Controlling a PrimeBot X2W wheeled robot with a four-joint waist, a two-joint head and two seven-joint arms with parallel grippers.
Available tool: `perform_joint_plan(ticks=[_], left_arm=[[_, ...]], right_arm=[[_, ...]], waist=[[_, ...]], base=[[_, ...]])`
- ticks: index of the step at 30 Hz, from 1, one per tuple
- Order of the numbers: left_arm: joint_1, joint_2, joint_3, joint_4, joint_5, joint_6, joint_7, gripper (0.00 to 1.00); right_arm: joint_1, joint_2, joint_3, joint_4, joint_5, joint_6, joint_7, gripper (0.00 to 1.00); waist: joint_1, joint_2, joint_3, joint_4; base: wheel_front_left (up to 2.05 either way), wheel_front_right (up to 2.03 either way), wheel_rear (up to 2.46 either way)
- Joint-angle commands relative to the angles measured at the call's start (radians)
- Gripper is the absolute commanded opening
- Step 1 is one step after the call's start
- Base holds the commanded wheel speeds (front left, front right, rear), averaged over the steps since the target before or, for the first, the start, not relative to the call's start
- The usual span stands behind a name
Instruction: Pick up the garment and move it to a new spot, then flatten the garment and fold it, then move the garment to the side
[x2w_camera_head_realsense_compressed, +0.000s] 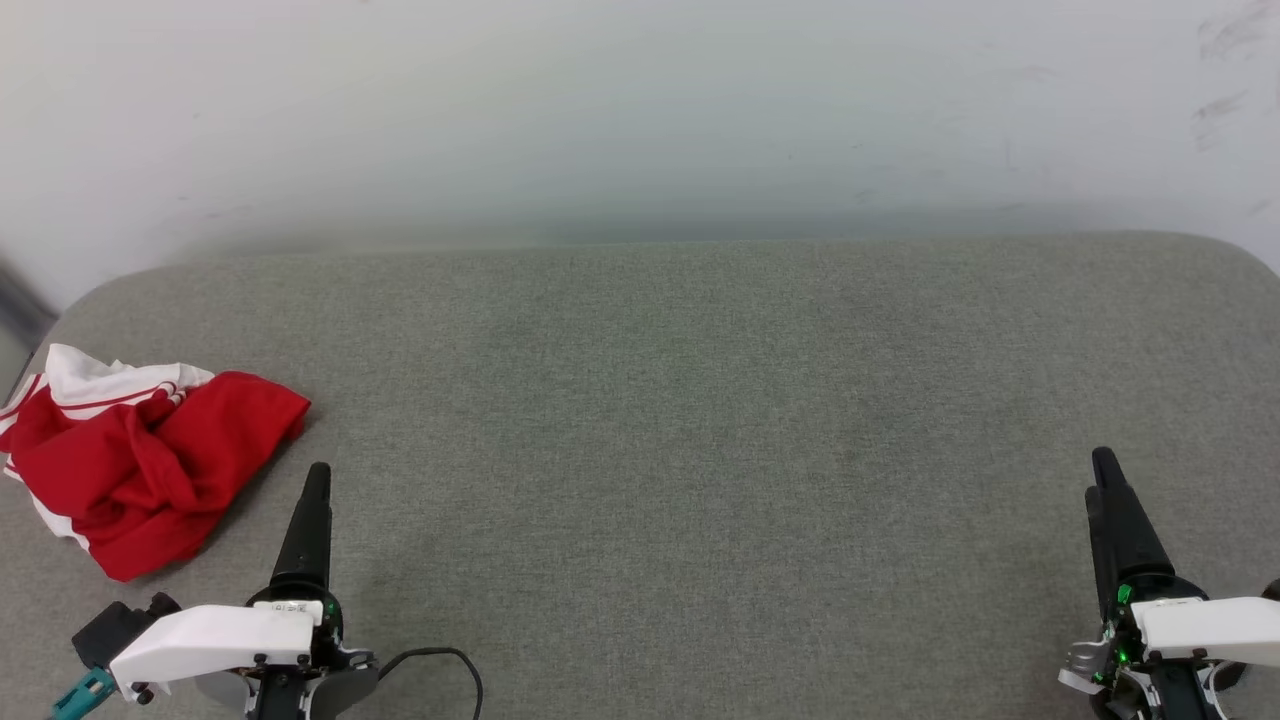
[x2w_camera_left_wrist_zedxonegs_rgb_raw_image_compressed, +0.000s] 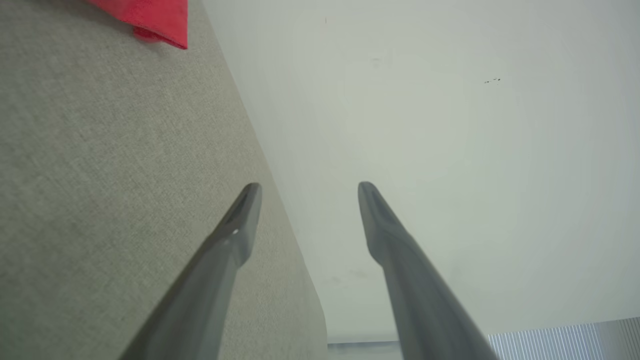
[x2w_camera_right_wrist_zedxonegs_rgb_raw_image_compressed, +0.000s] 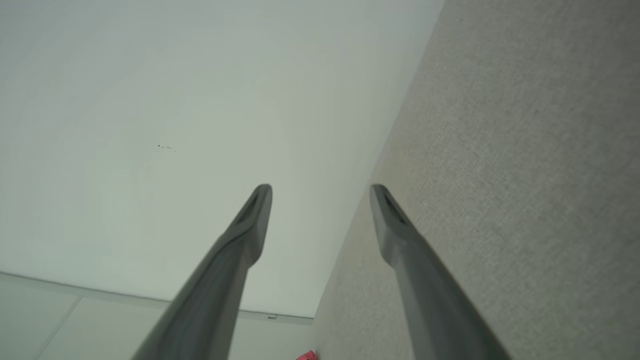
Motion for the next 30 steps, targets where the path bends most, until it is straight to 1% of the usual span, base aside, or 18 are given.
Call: perform_joint_plan(ticks=[1, 14, 22, 30], left_arm=[[-0.016, 0.002, -0.005, -0.035, 0.043, 0.011, -0.011, 1.0], [0.001, 0.003, -0.069, -0.12, 0.33, 0.106, -0.062, 1.0], [0.01, 0.003, -0.112, -0.134, 0.499, 0.15, -0.09, 1.0], [0.021, 0.003, -0.138, -0.142, 0.618, 0.183, -0.116, 1.0]], right_arm=[[-0.006, 0.0, -0.004, -0.035, -0.045, 0.0, -0.01, 1.0], [0.009, 0.0, 0.013, -0.136, -0.351, 0.0, -0.061, 1.0], [0.028, 0.001, 0.038, -0.165, -0.525, 0.0, -0.09, 1.0], [0.044, 0.001, 0.052, -0.169, -0.659, 0.0, -0.116, 1.0]], waist=[[0.0, -0.0001, 0.001, 0.0], [0.0, -0.0001, 0.009, 0.001], [0.0, -0.0001, 0.009, 0.001], [0.0, -0.0001, 0.006, 0.002]], base=[[0.0, 0.0, 0.0], [0.0, 0.0, 0.0], [0.0, 0.0, 0.0], [0.0, 0.0, 0.0]])
